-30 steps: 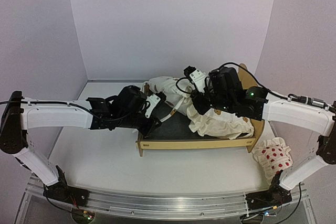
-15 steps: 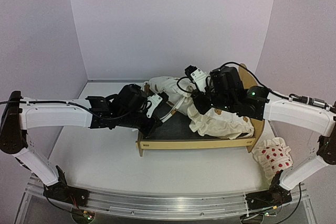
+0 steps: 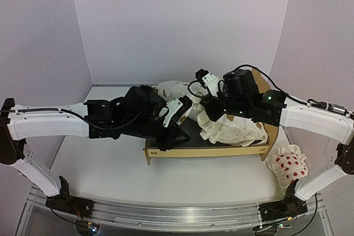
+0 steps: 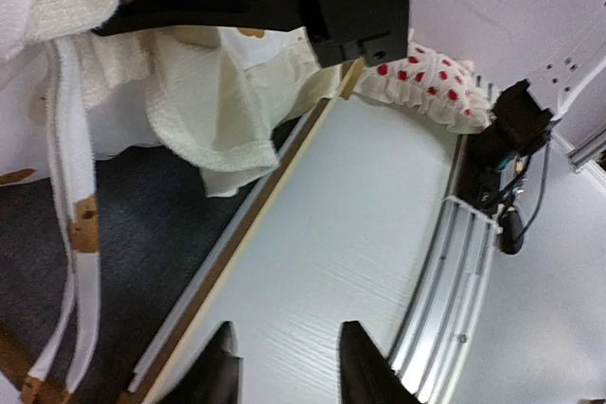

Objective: Set up the pet bed

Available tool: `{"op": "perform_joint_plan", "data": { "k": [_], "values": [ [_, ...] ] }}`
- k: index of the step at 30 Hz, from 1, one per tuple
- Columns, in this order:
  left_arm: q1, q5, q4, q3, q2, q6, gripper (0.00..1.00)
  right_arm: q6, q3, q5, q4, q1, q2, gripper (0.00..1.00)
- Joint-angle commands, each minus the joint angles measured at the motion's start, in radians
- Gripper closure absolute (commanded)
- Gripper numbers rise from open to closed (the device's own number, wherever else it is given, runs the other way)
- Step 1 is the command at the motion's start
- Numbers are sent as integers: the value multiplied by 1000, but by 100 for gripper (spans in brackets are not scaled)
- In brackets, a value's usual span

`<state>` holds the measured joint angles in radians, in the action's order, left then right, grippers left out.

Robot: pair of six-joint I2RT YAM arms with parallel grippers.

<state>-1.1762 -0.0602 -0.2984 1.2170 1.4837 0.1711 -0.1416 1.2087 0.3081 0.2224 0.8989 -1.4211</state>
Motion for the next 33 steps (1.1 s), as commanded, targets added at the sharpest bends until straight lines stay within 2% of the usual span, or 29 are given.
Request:
{"op": "perform_joint_plan", "data": {
  "k": [1, 3, 7, 13, 22, 24, 27, 30, 33],
  "values": [
    [0, 302, -40, -18, -28, 4, 41, 31, 41, -30, 13, -6, 47, 100],
    [1, 378, -16, -47, -8, -28, 37, 33, 43, -31, 17, -6, 45, 100],
    [3, 438, 15, -53, 59, -68, 38, 35, 45, -33, 18, -6, 42, 100],
    [3, 491, -16, 5, 167, -89, 54, 39, 53, -40, 23, -6, 37, 100],
    [3, 531, -22, 13, 203, -84, 75, 37, 55, -42, 25, -6, 27, 100],
    [3, 556, -25, 15, 208, -84, 75, 37, 56, -43, 25, -6, 25, 100],
    [3, 586, -28, 16, 213, -82, 57, 37, 57, -45, 25, -6, 24, 100],
    [6, 595, -30, 15, 222, -85, 54, 39, 58, -46, 26, -6, 24, 100],
    [13, 591, -26, 7, 233, -87, 55, 40, 60, -49, 26, -6, 24, 100]
  ]
}}
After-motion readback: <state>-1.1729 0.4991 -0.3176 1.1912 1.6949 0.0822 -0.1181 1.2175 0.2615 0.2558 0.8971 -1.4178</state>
